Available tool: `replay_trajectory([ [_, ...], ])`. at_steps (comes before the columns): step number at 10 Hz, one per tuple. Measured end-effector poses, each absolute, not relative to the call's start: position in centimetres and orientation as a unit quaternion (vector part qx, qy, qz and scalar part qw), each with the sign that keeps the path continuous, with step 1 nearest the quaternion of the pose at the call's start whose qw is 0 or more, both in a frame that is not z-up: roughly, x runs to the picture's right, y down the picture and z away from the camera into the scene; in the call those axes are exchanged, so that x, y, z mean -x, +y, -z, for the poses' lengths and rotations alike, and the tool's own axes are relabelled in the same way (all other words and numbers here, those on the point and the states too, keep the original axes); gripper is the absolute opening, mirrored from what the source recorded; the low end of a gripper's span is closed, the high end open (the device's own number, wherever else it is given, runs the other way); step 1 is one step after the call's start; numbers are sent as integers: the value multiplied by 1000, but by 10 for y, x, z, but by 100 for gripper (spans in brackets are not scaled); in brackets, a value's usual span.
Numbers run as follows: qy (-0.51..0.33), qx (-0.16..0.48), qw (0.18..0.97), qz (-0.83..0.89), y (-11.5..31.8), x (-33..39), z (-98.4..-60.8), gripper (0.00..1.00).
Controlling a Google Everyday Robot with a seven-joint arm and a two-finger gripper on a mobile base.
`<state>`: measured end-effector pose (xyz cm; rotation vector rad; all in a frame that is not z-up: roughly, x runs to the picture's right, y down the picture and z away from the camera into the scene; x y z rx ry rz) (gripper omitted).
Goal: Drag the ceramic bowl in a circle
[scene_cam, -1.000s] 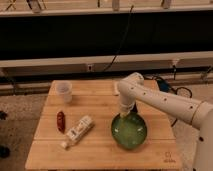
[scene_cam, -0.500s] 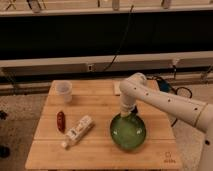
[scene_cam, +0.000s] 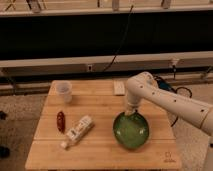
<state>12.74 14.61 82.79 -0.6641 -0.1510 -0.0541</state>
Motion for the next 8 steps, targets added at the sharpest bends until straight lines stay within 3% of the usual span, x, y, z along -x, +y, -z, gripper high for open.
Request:
replay_trajectory([
  [4, -76, 324, 943, 27, 147, -92, -822, 0],
  [8, -71, 322, 944, -3, 144, -115, -821, 0],
])
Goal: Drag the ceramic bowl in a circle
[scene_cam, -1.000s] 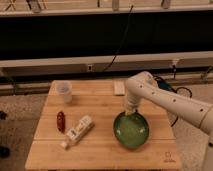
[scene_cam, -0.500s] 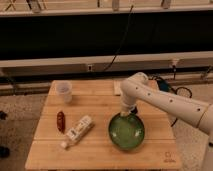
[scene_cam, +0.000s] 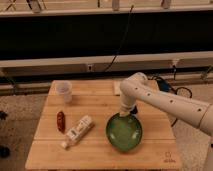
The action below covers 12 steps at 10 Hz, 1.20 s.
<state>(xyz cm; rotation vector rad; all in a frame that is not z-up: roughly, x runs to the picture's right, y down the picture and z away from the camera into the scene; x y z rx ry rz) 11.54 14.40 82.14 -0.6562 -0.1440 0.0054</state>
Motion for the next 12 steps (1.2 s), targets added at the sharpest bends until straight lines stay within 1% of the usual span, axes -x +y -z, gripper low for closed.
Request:
replay_trajectory([
  [3, -65, 322, 944, -22, 135, -134, -825, 0],
  [6, -60, 323, 944, -34, 140, -147, -821, 0],
  [8, -61, 323, 944, -28, 140, -136, -819, 0],
  [12, -68, 324, 944, 0, 139, -78, -814, 0],
])
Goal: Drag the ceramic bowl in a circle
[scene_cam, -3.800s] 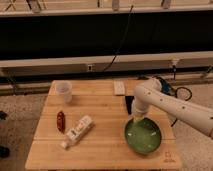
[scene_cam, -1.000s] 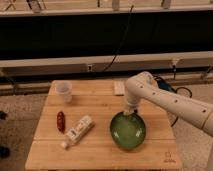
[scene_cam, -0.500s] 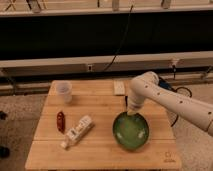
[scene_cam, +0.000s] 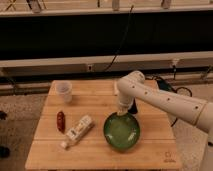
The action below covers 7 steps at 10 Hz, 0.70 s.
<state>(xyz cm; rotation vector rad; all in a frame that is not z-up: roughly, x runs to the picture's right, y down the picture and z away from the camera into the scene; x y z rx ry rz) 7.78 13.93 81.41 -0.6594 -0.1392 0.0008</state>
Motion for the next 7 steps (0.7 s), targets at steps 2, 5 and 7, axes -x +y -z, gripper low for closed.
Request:
replay_trajectory([
  [2, -64, 324, 944, -12, 140, -72, -813, 0],
  [5, -62, 319, 945, -27, 136, -102, -814, 0],
  [7, -60, 318, 946, -39, 133, -127, -814, 0],
])
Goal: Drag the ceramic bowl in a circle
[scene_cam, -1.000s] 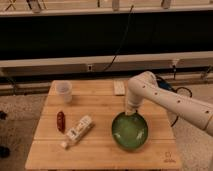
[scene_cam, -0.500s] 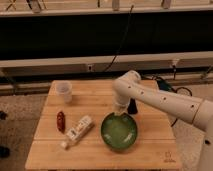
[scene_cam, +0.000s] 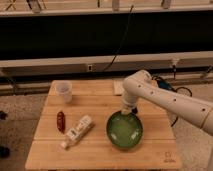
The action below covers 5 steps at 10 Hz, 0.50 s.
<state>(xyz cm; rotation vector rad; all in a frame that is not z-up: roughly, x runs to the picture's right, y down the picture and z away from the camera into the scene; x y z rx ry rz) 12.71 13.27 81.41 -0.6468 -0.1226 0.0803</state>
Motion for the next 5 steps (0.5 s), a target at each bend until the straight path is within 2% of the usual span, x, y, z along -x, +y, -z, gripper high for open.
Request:
replay_trajectory([
  [5, -50, 319, 945, -55, 135, -133, -811, 0],
])
